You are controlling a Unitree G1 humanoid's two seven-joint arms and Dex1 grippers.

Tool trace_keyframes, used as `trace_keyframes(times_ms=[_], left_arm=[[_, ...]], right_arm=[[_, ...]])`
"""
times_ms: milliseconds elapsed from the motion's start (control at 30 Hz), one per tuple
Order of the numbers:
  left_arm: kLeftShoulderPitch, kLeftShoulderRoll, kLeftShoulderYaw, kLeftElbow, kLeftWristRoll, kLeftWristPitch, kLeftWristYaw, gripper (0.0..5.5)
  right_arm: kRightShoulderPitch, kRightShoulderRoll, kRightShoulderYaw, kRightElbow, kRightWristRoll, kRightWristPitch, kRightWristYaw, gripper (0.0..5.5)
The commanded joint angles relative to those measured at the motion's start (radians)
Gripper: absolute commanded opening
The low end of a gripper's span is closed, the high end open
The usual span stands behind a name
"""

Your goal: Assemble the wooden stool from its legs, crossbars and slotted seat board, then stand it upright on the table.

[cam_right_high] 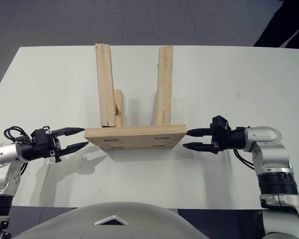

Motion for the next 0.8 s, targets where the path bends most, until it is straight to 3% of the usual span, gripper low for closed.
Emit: trace_keyframes(times_ms=[33,333,800], left_arm=[[0.042,0.004,-0.027,-0.113,-0.091,0.103,-0.03,2.22],[0.022,-0.017,0.036,-0.102,-0.218,0.295,0.006,2.22],[0.055,-0.098,-0.006,-0.221,-0.211,0.367,0.066,2.22]], right_arm=[[-0.069,-0.005,0.014,-0.011,0.013,0.054,0.014,2.66],[-0.101,-0.015,0.045,0.018,0.01,0.095,0.055,4.31],[-0.197,0.026,0.058,0.006,0.056,0.166,0.09,4.33]])
